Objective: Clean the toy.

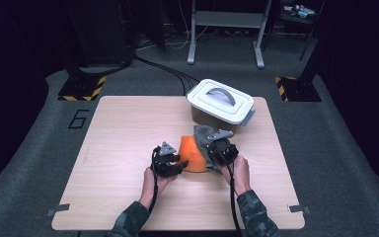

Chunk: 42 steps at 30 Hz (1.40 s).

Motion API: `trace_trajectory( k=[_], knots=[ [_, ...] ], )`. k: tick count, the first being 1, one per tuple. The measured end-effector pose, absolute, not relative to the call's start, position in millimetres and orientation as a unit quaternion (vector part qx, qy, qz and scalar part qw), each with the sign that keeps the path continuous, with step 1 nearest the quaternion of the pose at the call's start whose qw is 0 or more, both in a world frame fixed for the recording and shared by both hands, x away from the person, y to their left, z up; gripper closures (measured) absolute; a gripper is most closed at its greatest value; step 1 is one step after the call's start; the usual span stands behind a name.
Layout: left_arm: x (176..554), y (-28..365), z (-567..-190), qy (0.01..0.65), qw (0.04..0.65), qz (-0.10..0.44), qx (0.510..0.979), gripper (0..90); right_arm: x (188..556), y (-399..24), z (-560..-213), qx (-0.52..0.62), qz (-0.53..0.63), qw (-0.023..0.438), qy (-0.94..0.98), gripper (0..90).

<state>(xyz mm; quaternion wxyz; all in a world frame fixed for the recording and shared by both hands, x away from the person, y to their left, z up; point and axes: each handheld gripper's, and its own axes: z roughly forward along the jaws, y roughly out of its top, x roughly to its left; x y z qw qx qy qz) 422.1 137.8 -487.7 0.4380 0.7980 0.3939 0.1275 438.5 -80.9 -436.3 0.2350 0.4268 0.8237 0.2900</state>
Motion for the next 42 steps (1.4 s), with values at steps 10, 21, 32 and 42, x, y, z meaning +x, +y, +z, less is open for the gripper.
trace_trajectory(
  k=[10,21,32,42],
  knots=[
    [424,139,-488,0.405,0.436,0.130,0.793,77.3,423,-65,-419,0.402,0.323,0.252,0.819,72.3],
    [425,139,-489,0.410,0.437,0.131,0.790,80.5,425,-53,-431,0.383,0.292,0.262,0.836,72.7],
    [426,141,-488,0.413,0.443,0.127,0.785,67.8,436,-85,-446,0.434,0.283,0.255,0.817,72.7],
    [427,139,-490,0.398,0.435,0.125,0.798,77.7,437,-84,-443,0.432,0.285,0.258,0.816,72.5]
  ],
)
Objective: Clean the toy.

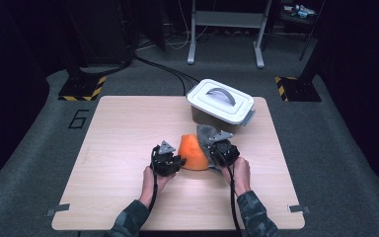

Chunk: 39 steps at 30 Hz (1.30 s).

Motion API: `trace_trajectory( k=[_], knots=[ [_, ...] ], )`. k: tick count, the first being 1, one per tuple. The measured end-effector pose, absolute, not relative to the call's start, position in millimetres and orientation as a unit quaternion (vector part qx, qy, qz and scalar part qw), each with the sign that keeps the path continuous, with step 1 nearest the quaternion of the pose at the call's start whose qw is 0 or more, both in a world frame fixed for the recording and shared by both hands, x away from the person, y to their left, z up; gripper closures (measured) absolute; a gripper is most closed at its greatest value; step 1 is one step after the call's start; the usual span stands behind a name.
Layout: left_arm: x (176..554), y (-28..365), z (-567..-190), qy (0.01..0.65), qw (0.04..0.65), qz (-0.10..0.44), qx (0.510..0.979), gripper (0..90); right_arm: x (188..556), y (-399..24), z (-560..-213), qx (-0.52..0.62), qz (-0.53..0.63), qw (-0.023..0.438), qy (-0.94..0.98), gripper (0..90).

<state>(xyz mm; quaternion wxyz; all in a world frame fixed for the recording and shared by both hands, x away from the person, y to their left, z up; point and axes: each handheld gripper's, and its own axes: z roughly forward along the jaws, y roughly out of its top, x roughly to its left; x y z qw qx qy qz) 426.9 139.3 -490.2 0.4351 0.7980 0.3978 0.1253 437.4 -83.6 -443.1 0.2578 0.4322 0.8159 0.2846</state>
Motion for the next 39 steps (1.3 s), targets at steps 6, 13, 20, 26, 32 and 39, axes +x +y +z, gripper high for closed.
trace_trajectory(
  k=[6,13,20,26,32,39],
  knots=[
    [427,140,-490,0.405,0.435,0.124,0.795,81.2,423,-69,-424,0.409,0.312,0.266,0.815,72.1],
    [428,143,-491,0.406,0.436,0.128,0.793,83.8,419,-35,-433,0.371,0.288,0.268,0.841,72.1],
    [427,140,-490,0.404,0.438,0.127,0.793,84.4,425,-67,-437,0.409,0.281,0.265,0.827,72.3],
    [428,139,-490,0.400,0.437,0.132,0.795,84.3,430,-87,-446,0.430,0.267,0.257,0.824,72.1],
    [428,140,-491,0.400,0.436,0.135,0.795,84.2,422,-70,-426,0.405,0.297,0.260,0.825,71.9],
    [428,141,-491,0.404,0.435,0.134,0.794,84.3,426,-48,-429,0.388,0.291,0.261,0.835,72.1]
  ],
)
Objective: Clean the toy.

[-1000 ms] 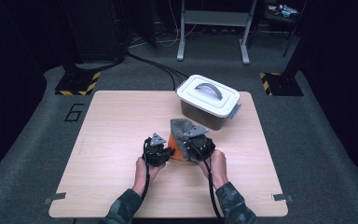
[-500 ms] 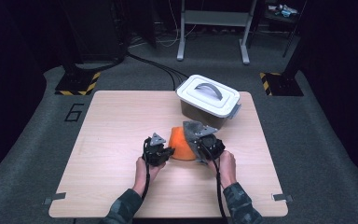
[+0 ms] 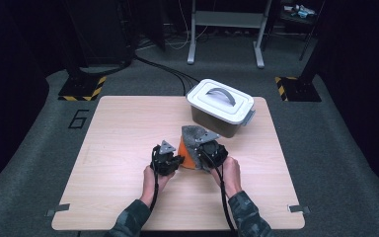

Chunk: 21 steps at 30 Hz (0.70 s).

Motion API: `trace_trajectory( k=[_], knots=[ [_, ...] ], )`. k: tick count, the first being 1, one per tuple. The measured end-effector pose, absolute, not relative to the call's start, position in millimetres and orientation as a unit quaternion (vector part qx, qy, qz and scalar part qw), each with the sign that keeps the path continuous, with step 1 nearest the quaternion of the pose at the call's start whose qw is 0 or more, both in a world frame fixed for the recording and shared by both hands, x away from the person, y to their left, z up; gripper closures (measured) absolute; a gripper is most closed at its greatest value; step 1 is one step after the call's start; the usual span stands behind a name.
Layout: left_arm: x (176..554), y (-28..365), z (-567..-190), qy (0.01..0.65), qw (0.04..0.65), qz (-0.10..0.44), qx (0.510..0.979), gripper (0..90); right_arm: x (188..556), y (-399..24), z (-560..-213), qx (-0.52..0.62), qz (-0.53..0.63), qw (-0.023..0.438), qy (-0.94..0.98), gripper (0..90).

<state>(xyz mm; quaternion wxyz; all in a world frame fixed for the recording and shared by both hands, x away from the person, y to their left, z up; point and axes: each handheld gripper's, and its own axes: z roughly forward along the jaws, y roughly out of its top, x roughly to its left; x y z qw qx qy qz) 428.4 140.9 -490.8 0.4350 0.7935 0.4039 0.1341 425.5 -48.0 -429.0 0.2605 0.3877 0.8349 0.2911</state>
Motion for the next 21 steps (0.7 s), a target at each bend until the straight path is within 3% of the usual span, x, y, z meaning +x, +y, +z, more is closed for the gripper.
trace_trajectory(
  k=[10,21],
  knots=[
    [428,137,-490,0.392,0.436,0.141,0.798,84.7,433,-90,-446,0.432,0.259,0.251,0.827,72.2],
    [429,138,-491,0.393,0.431,0.141,0.800,84.6,429,-58,-411,0.388,0.303,0.251,0.834,71.9]
  ],
)
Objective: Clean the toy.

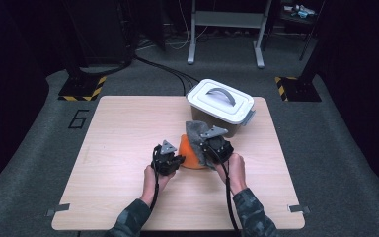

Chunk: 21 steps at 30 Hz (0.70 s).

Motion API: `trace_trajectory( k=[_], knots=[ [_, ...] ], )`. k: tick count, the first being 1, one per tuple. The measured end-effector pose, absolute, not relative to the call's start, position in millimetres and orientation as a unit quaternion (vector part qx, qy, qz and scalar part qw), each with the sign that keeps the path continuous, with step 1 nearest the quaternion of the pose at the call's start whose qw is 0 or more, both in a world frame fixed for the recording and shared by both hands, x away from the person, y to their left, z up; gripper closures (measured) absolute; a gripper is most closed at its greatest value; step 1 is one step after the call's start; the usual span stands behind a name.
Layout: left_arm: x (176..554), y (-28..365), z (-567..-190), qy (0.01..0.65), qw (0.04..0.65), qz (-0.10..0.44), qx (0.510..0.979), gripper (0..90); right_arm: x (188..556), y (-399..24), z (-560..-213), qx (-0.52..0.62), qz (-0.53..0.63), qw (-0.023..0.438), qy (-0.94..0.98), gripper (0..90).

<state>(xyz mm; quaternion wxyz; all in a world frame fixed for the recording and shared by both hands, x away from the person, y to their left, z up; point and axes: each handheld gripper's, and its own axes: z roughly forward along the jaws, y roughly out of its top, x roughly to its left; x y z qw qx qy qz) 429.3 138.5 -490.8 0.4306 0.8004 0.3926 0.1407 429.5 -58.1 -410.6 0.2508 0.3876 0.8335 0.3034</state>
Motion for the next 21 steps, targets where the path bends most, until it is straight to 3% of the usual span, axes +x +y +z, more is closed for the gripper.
trace_trajectory(
  k=[3,9,11,12,15,21],
  knots=[
    [429,140,-490,0.393,0.433,0.141,0.799,84.6,435,-45,-418,0.379,0.277,0.254,0.846,72.0],
    [428,137,-490,0.390,0.435,0.140,0.799,82.9,443,-61,-432,0.399,0.290,0.234,0.838,72.6],
    [428,137,-489,0.388,0.435,0.136,0.801,78.1,440,-61,-434,0.411,0.286,0.226,0.836,72.8],
    [427,137,-487,0.391,0.431,0.140,0.801,67.2,441,-64,-437,0.403,0.289,0.232,0.837,72.9],
    [428,136,-485,0.397,0.431,0.144,0.797,54.8,440,-64,-437,0.410,0.288,0.231,0.834,72.9],
    [435,130,-484,0.392,0.419,0.144,0.806,67.8,439,-63,-437,0.412,0.286,0.234,0.833,72.9]
  ],
)
